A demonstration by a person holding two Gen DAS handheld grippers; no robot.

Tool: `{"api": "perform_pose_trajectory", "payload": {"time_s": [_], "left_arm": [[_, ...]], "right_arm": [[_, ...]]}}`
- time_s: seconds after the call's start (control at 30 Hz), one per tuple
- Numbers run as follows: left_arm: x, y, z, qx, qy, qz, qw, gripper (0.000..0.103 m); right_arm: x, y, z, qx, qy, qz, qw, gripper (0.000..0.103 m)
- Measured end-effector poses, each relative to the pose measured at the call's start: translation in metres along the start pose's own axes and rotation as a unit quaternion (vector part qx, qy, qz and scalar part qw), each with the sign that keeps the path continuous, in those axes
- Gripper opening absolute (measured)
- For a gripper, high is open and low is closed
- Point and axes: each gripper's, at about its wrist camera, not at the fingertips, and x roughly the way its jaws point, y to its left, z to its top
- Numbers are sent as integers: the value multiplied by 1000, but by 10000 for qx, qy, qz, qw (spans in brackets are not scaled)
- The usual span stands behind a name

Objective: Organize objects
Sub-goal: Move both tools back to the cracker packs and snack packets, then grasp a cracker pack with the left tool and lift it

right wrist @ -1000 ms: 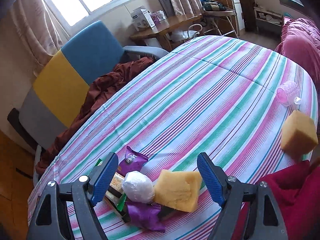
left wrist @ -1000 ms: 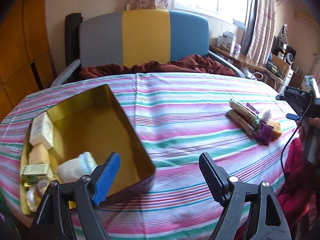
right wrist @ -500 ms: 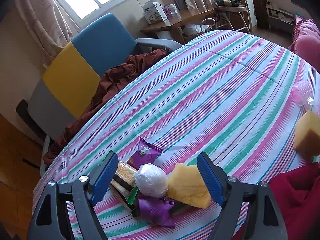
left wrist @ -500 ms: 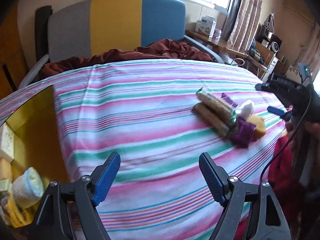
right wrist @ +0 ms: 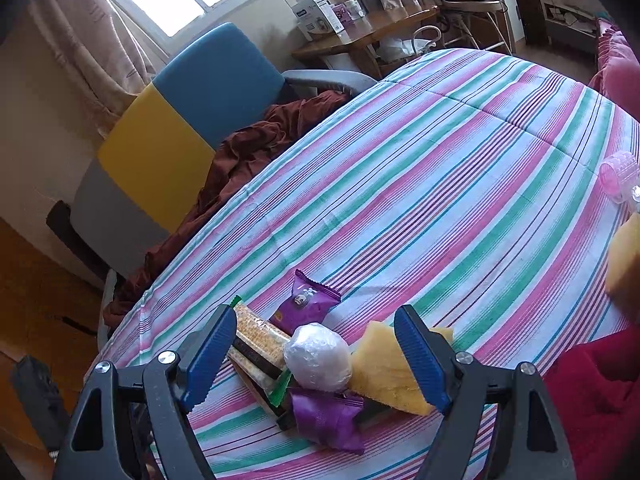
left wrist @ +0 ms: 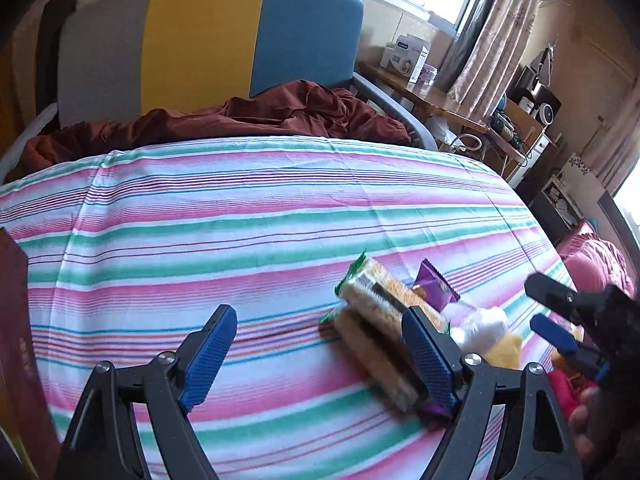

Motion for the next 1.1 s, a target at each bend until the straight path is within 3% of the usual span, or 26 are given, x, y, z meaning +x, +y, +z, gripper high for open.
{"api": "perform_pose_trajectory", "payload": {"time_s": [0.2, 0.27, 0.3, 0.37, 0.43, 0.6, 0.63, 0.77, 0.93, 1.1], "left_arm": [[41, -11, 23, -61, 210, -264, 9994, 85], [53, -16, 26, -38, 310, -445, 9985, 78], [58, -18, 26, 4, 405, -475, 9980, 73], [68, -18, 22, -28, 633, -635, 9960, 37], [65, -16, 15, -91, 636, -825, 9945, 33], [34, 7, 0, -215, 479, -882, 9947, 14], [26, 14, -5, -254, 461, -861, 9949, 3], [4, 46, -30, -401, 512, -615, 9960, 2], [-7, 59, -59, -168, 659, -247, 9974, 3], [-20, 45, -58, 299, 537, -247, 9978, 20]], "right_arm": [[2, -5, 1, 131, 56, 78, 9999, 83], [4, -6, 2, 152, 76, 101, 9998, 83], [4, -6, 2, 155, 89, 91, 9998, 83], [5, -6, 2, 140, 110, 100, 9998, 83], [6, -4, 1, 106, 123, 61, 9998, 83], [9, -2, 1, 20, 175, -60, 9998, 83], [9, -1, 1, 16, 178, -77, 9998, 83], [8, -3, 1, 54, 143, -151, 9998, 82], [6, -4, 1, 85, 101, -255, 9996, 82], [5, -5, 1, 132, 80, -312, 9994, 82]]}}
